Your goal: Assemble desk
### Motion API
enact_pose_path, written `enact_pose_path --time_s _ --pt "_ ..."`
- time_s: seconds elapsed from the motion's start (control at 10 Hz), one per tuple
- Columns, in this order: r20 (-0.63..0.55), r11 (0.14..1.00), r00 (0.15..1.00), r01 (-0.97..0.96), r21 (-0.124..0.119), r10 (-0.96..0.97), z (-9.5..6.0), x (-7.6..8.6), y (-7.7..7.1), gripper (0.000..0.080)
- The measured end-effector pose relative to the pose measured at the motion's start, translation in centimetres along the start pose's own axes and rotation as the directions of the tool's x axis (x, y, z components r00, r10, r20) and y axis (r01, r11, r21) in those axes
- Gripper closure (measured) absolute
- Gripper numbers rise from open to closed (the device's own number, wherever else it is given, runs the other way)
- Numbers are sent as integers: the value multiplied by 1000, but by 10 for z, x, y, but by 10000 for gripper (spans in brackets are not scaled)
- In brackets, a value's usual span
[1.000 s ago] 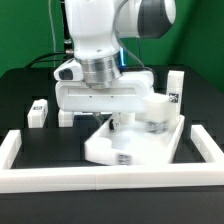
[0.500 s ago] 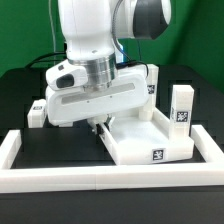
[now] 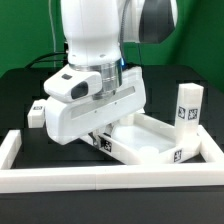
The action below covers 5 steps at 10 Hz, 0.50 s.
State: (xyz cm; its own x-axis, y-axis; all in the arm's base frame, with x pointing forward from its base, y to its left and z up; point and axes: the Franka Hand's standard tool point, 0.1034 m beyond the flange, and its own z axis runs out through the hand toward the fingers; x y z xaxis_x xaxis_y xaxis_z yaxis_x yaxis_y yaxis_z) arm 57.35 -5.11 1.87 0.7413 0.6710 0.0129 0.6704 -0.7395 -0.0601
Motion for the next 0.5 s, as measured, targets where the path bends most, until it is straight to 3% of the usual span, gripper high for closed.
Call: enact_pose_path --time_s 0.4,0.5 --pt "30 969 969 247 -9 -246 0 -5 6 736" --pt "32 932 931 363 -12 -363 -2 4 13 736"
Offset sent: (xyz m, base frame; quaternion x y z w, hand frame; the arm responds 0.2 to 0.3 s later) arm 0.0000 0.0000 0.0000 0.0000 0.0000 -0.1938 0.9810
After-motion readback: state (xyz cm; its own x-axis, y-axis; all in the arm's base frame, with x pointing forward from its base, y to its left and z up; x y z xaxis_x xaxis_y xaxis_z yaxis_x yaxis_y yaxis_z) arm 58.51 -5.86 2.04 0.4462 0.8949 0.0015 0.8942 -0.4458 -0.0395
